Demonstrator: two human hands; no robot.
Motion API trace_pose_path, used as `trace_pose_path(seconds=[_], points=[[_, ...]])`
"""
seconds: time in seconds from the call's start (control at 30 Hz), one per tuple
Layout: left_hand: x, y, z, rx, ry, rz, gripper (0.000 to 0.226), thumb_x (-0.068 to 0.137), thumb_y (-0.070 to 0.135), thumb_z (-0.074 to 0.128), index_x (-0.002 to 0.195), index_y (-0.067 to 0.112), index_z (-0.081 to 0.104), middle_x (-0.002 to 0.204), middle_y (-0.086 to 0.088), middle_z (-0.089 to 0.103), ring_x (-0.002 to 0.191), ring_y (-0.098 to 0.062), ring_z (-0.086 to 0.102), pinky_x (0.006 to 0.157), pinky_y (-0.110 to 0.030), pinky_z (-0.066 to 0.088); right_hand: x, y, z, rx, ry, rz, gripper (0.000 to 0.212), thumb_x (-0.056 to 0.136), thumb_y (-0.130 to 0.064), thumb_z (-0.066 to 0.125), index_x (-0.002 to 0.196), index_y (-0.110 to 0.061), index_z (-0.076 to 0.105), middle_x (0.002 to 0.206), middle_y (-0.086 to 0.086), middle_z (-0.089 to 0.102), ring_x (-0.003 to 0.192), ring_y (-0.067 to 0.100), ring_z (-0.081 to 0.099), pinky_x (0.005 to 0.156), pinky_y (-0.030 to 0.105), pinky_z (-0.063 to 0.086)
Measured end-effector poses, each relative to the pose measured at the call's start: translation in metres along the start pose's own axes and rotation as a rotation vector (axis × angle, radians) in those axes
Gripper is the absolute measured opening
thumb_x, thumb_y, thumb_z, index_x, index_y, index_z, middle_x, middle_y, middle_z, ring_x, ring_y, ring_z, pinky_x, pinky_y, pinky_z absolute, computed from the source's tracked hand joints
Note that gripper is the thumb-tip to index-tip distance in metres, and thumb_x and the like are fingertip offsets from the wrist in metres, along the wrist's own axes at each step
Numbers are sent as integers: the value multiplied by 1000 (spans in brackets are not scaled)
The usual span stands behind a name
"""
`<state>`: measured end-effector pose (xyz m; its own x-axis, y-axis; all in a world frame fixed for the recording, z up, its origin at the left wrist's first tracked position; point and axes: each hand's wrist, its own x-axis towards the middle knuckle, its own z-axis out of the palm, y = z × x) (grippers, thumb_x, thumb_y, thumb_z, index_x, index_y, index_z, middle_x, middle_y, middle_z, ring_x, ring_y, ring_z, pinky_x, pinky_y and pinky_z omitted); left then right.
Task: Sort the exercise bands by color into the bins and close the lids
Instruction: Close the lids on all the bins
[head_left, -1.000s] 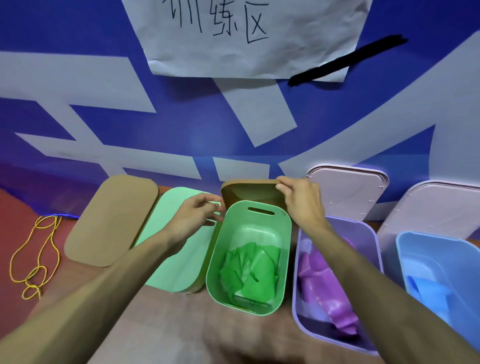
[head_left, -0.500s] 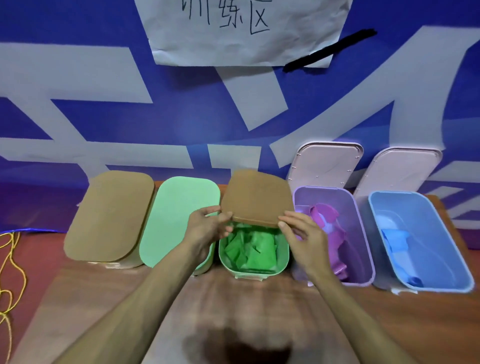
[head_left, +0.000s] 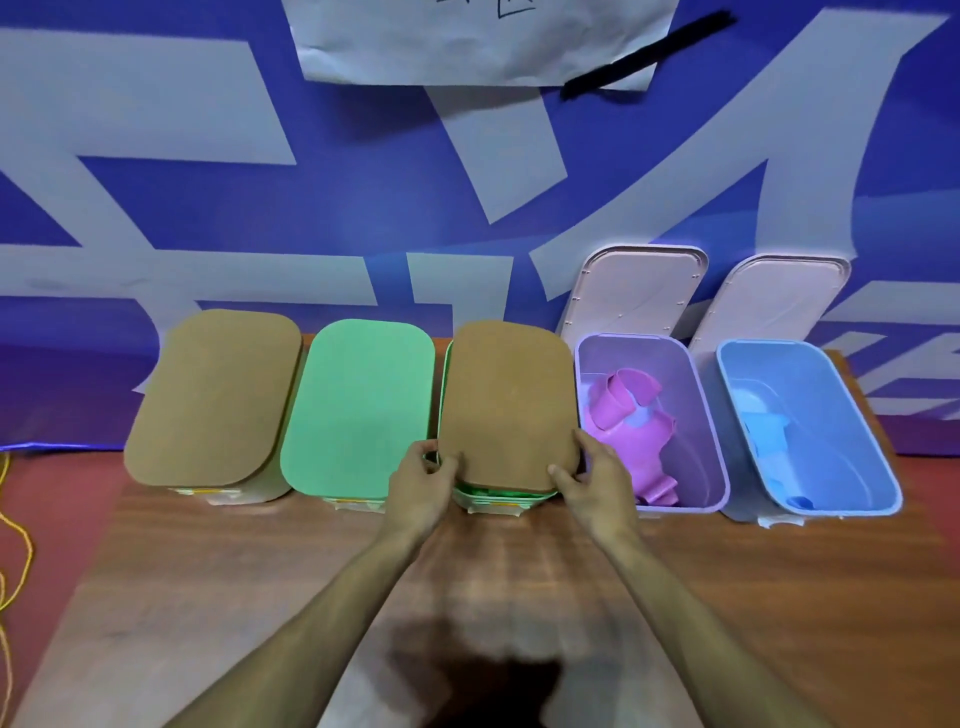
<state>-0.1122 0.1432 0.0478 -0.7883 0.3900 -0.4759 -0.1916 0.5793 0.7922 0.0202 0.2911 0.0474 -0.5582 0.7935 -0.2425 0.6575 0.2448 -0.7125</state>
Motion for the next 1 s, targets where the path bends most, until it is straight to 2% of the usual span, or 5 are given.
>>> trace_pose_path(seconds=[0.2, 0.37, 0.57, 0.83, 1.0], points=[[-15, 2, 5, 333, 116, 188, 28, 92, 23, 56, 115, 7, 60, 102, -11, 67, 98, -31, 61, 73, -29, 39, 3, 5, -1, -158, -80, -50, 60, 84, -20, 66, 138, -8, 44, 131, 12, 53, 127, 27, 45, 103, 31, 34], [-6, -7, 7, 429, 108, 213, 20, 93, 25, 53, 96, 8, 61, 92, -11, 63, 88, -31, 60, 76, -36, 46, -1, 6, 1, -161, -86, -64, 53, 83, -22, 65, 133, -15, 47, 117, 7, 54, 112, 25, 52, 91, 34, 44], [1, -15, 10, 357, 76, 199, 15, 95, 21, 51, 84, 12, 56, 76, -11, 69, 72, -31, 67, 73, -42, 54, 0, 6, 1, -216, -91, -78, 41, 84, -25, 64, 121, -14, 52, 113, 8, 56, 111, 25, 52, 87, 35, 45], [-4, -17, 8, 58, 50, 65, 23, 94, 13, 56, 115, 5, 56, 91, -19, 70, 74, -32, 70, 77, -44, 57, 5, 3, -4, -231, -107, -83, 44, 80, -26, 70, 121, -19, 55, 113, 4, 62, 112, 25, 54, 87, 36, 49], [-4, -21, 8, -60, 52, -8, 10, 92, 13, 59, 96, 15, 50, 90, -20, 67, 75, -37, 69, 76, -51, 57, 7, -3, -6, -281, -133, -101, 53, 84, -21, 67, 133, -19, 47, 123, 5, 56, 120, 25, 48, 91, 35, 43]])
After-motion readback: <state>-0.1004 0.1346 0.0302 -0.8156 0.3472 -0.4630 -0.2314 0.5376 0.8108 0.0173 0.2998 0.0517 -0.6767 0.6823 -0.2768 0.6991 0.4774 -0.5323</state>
